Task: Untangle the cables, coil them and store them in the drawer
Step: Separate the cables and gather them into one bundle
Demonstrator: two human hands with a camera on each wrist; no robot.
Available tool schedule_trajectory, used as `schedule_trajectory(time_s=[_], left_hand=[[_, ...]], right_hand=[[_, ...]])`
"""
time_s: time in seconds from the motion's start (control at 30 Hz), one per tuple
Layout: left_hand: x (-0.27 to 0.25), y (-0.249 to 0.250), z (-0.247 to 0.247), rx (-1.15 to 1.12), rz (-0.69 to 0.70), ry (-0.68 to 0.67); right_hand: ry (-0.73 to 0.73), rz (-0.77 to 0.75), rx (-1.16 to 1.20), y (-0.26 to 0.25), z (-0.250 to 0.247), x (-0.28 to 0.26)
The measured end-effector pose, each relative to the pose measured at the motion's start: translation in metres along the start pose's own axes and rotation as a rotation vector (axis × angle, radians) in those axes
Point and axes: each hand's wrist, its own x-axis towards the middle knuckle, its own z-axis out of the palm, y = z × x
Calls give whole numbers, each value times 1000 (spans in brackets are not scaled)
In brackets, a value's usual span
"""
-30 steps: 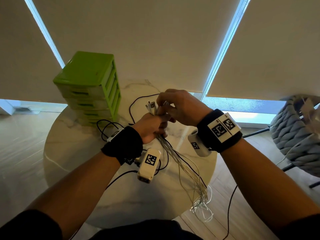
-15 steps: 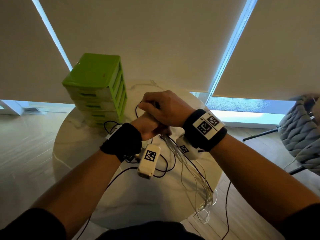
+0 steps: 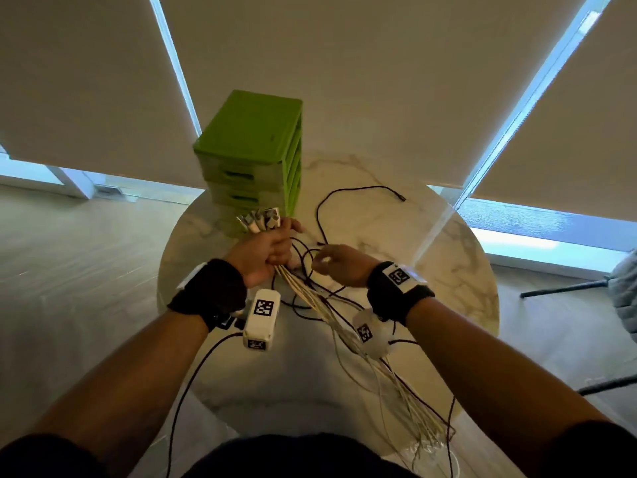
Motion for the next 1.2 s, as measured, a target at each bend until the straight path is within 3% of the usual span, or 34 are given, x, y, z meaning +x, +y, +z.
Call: schedule_trajectory(time_s=[0.07, 0.13, 0.23, 0.4, 0.53, 0.6, 0.7, 0.83, 1.0, 1.1, 1.2], left_hand=[[0, -3, -21, -7, -2, 61], [0, -7, -35, -56, -20, 93], [-1, -13, -52, -147, -44, 129], [3, -22, -78, -181, -94, 149], [13, -30, -91, -182, -145, 146], [18, -32, -94, -165, -164, 136], [27, -33, -100, -141, -192, 126], [34, -37, -110, -136, -220, 103], [39, -42, -118, -161, -269, 120], [44, -46, -121, -182, -295, 135], [48, -51, -120, -215, -320, 167]], right_hand=[[-190, 107, -271, 27, 26, 12], [-221, 224, -333, 49, 46, 19], [-168, 334, -302, 63, 57, 26], [111, 485, -396, 67, 42, 19], [312, 280, -609, 23, 50, 30], [242, 136, -541, 3, 61, 42], [15, 69, -360, -13, 75, 58], [128, 45, -516, -27, 85, 70], [158, 111, -664, -34, 72, 80], [288, 194, -493, -32, 61, 80], [446, 274, -85, -28, 50, 78]])
